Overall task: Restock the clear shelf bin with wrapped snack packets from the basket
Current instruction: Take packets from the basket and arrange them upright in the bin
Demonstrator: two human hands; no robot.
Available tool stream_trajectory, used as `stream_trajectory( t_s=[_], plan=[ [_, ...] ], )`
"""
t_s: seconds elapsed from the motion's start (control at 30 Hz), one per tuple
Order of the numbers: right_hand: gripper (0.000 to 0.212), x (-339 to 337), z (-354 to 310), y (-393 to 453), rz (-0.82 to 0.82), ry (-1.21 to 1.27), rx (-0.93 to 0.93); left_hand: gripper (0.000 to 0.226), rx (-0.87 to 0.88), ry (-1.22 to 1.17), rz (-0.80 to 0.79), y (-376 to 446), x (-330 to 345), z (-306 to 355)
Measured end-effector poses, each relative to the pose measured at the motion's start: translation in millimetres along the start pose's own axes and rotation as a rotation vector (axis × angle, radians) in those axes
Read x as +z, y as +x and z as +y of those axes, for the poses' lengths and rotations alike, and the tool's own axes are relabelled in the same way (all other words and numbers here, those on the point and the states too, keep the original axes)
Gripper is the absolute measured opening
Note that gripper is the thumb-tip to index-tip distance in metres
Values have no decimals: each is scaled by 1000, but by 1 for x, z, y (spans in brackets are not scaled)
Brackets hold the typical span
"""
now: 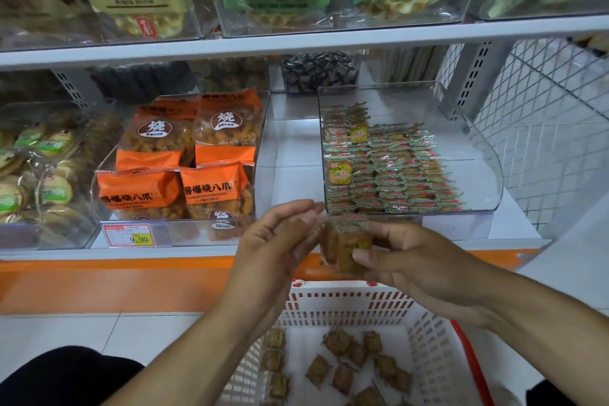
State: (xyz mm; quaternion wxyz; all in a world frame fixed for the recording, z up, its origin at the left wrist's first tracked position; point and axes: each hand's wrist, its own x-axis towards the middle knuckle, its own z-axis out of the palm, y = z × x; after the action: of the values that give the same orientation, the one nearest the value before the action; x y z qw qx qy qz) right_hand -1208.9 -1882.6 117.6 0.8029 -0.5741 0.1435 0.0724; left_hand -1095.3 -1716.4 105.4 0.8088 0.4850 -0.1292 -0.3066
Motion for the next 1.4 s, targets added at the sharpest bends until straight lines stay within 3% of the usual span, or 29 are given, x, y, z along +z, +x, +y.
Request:
stream_trajectory(
  t_s=[0.07,0.17,0.3,0.43,0.57,0.67,0.83,1.07,1.23,1.4],
  plan=[
    [42,1,-1,1,-34,169,20,27,55,-3,-11,-1,4,0],
    [44,7,3,3,-37,169,14,31,104,159,-54,-8,11,-8],
    [45,15,8,6,14,66,-53,82,87,333,-145,-14,20,-22],
    [48,14,3,13,48,51,-115,79,171,478,-161,-6,27,-21],
    [48,-8,-23,32,273,-24,-237,85,229,674,-211,16,30,-19],
    [53,-41,-49,60,548,-245,-302,73,313,927,-269,33,34,-18],
    [56,-94,-59,109,750,-475,-281,97,395,1282,-264,52,29,-24],
    [82,-120,-68,168,643,-628,-153,98,415,1282,-235,63,28,-24],
    [98,-111,-71,181,654,-714,-134,98,438,1275,-277,62,28,-24],
    [78,-104,-76,181,567,-943,-128,101,428,1234,-300,64,23,-24]
  ],
)
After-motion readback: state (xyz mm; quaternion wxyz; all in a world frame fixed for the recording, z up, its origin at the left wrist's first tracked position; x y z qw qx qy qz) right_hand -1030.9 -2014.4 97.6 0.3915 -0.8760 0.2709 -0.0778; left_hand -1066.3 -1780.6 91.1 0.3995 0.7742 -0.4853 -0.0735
